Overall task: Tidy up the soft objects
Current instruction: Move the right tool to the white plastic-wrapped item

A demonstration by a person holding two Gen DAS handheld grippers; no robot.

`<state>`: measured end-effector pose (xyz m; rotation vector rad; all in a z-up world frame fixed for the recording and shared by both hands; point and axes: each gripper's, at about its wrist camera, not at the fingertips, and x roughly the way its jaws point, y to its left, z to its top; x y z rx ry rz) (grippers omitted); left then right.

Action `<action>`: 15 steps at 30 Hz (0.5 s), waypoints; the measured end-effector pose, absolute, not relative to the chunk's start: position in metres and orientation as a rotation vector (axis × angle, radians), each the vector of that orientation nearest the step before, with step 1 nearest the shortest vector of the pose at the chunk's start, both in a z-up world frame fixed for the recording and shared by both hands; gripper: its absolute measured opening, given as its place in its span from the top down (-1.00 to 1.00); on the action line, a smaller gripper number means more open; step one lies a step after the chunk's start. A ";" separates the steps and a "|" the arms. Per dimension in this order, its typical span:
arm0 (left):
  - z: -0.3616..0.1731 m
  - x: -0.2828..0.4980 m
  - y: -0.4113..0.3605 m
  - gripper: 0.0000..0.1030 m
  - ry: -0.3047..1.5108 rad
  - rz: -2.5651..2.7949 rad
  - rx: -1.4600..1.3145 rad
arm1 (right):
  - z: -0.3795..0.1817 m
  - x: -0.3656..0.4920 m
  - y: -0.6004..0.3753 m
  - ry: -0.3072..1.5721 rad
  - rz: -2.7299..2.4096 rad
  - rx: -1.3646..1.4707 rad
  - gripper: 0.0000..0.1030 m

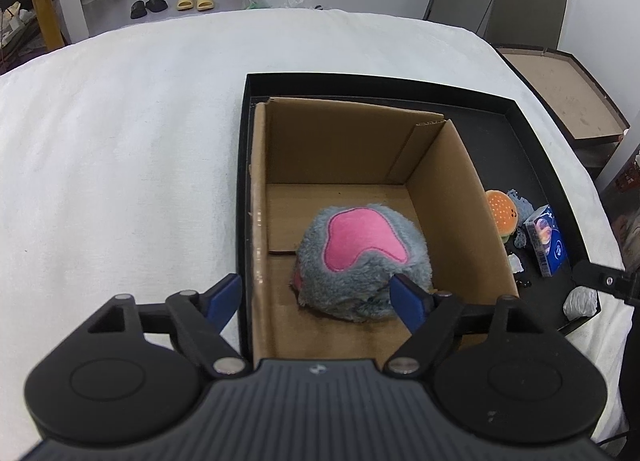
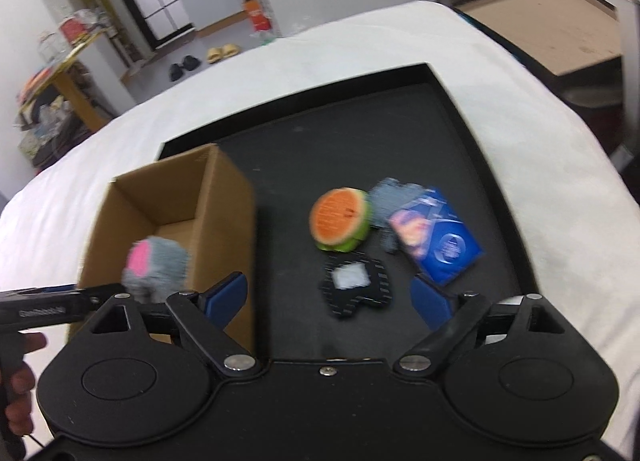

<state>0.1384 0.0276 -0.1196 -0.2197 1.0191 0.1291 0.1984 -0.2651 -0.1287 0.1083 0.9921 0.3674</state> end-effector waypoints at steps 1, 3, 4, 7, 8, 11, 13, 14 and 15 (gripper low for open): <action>-0.120 0.139 0.026 -0.55 1.021 0.130 -0.220 | -0.131 0.198 -0.271 0.993 0.350 0.109 -0.74; -0.120 0.140 0.024 -0.55 1.023 0.134 -0.220 | -0.135 0.199 -0.281 1.000 0.320 0.107 -0.77; -0.120 0.141 0.022 -0.56 1.022 0.136 -0.217 | -0.137 0.198 -0.286 1.003 0.307 0.103 -0.77; -0.119 0.142 0.018 -0.56 1.018 0.145 -0.209 | -0.144 0.198 -0.299 1.009 0.271 0.089 -0.77; -0.119 0.142 0.017 -0.56 1.016 0.151 -0.208 | -0.146 0.198 -0.302 1.010 0.262 0.087 -0.77; -0.120 0.142 0.015 -0.56 1.018 0.164 -0.205 | -0.153 0.197 -0.313 1.016 0.228 0.078 -0.76; -0.120 0.143 0.014 -0.56 1.019 0.171 -0.205 | -0.159 0.198 -0.319 1.025 0.207 0.075 -0.76; -0.120 0.143 0.014 -0.56 1.018 0.176 -0.208 | -0.162 0.198 -0.322 1.031 0.199 0.078 -0.73; -0.120 0.143 0.014 -0.56 1.018 0.181 -0.210 | -0.165 0.198 -0.325 1.039 0.191 0.081 -0.69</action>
